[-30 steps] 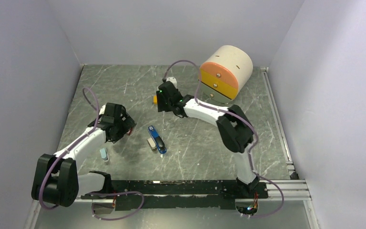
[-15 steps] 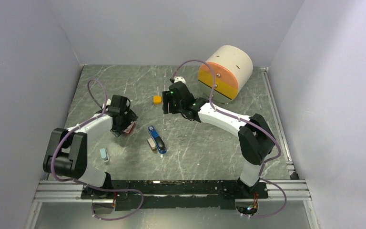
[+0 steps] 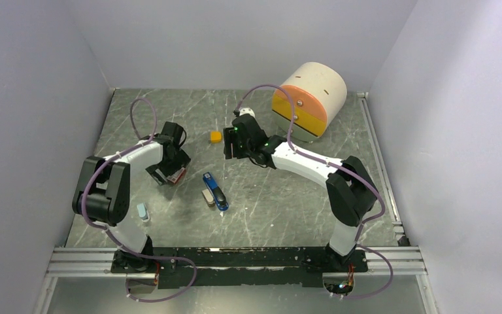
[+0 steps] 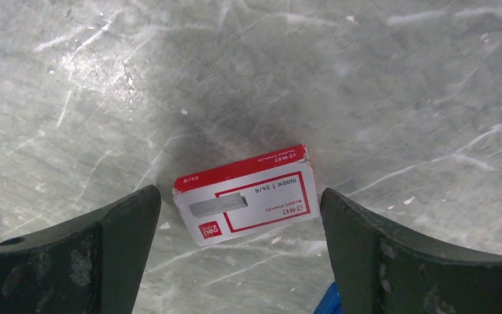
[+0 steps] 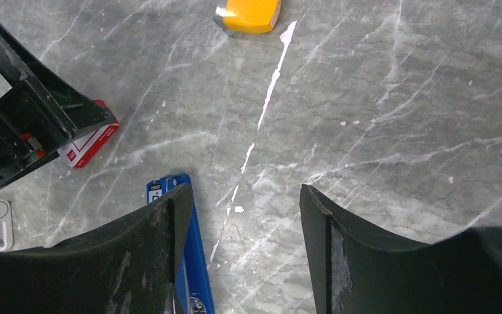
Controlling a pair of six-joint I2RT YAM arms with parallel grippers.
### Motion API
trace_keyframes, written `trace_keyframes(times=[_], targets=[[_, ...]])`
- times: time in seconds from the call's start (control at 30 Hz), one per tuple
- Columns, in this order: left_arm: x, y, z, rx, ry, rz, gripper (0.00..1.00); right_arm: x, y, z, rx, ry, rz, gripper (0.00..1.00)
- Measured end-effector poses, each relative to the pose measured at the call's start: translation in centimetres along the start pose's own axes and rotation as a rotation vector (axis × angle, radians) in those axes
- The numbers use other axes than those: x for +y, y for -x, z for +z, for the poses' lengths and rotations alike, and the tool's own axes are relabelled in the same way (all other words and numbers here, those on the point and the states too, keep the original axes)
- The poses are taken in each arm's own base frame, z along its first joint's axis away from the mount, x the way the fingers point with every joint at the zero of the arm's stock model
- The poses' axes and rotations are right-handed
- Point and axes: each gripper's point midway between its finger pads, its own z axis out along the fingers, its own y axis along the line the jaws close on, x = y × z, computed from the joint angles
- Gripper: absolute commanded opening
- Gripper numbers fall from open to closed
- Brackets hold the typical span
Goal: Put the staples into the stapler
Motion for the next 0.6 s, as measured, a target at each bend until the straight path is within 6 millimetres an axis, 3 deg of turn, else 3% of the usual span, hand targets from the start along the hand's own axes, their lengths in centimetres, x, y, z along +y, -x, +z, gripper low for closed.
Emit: trace_keyframes(times=[0.23,0.43,0.6], targets=[[0.4,-0.5,0.1,0.012,0.018,0.015,0.87,-0.3,-0.6,0.0,0.012,-0.005,-0.001,0.64],[0.5,-0.3,0.2,-0.004,0.017,0.016,0.67,-0.4,-0.6,-0.4,0.013,-0.007,-0.002,0.64],[-1.0,0.2,0.3,-0.023,-0.058,0.094,0.66,-0.5,-0.3,-1.0,-0.001,-0.010,0.003,0.64]])
